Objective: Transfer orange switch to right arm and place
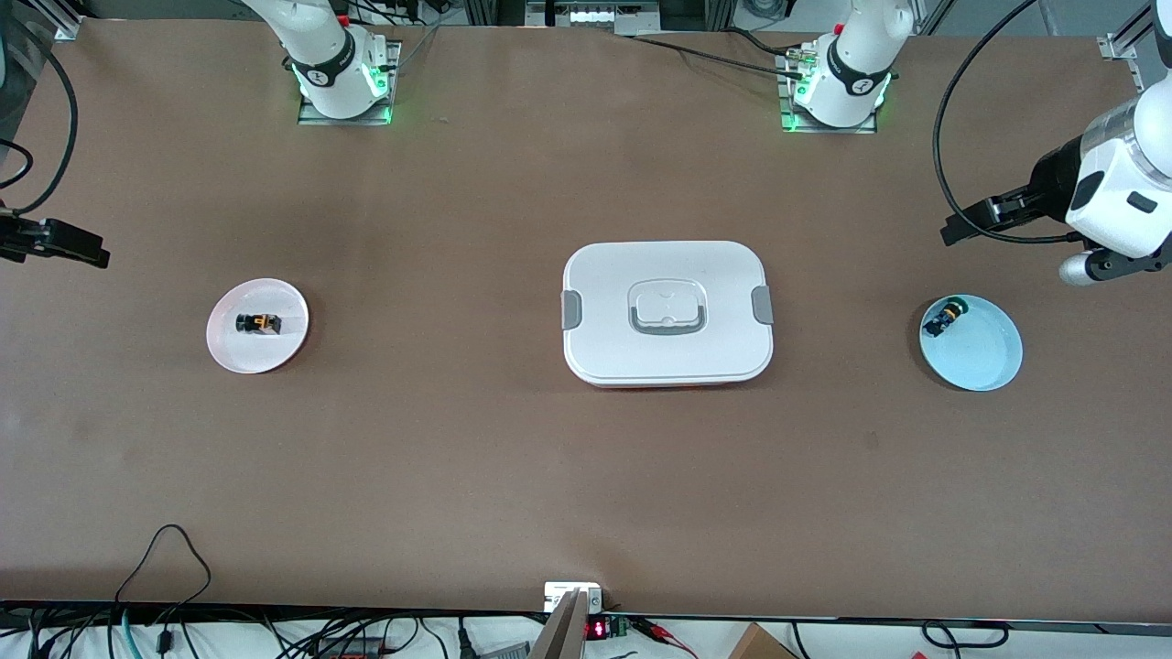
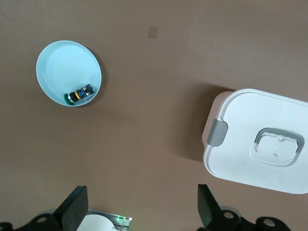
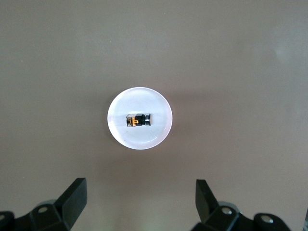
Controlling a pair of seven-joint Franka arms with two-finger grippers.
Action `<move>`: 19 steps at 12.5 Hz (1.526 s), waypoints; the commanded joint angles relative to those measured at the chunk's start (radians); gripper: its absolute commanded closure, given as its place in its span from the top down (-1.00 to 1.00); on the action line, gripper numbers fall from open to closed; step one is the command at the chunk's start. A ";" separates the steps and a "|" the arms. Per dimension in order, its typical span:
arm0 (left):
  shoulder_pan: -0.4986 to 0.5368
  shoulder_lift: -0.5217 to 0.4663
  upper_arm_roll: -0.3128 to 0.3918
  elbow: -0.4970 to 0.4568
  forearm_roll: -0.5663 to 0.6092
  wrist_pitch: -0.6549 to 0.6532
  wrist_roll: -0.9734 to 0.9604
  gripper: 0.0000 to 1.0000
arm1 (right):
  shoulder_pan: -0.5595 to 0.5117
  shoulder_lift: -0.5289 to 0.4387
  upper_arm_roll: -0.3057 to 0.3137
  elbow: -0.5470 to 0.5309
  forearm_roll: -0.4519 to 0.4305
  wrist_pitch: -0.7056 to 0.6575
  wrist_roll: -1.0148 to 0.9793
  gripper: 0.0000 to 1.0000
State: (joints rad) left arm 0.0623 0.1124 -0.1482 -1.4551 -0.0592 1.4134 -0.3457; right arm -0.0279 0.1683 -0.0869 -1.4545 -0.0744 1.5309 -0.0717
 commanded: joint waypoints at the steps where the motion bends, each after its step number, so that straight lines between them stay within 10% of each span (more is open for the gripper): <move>1: 0.002 -0.043 -0.022 -0.020 0.045 -0.008 0.132 1.00 | 0.000 -0.064 -0.002 -0.062 0.016 0.003 0.015 1.00; 4: 0.010 -0.075 -0.024 -0.051 0.048 -0.002 0.140 1.00 | -0.014 -0.212 -0.002 -0.326 0.022 0.171 0.015 1.00; 11: 0.044 -0.236 -0.025 -0.315 0.045 0.209 0.335 1.00 | -0.007 -0.214 0.009 -0.211 0.034 0.025 0.018 1.00; 19: 0.042 -0.160 -0.030 -0.222 0.039 0.200 0.313 1.00 | -0.009 -0.201 0.007 -0.181 0.085 0.023 0.023 1.00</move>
State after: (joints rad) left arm 0.1007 -0.0670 -0.1753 -1.7048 -0.0275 1.6167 -0.0353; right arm -0.0354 -0.0425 -0.0836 -1.6670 -0.0027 1.5743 -0.0627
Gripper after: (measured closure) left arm 0.000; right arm 0.000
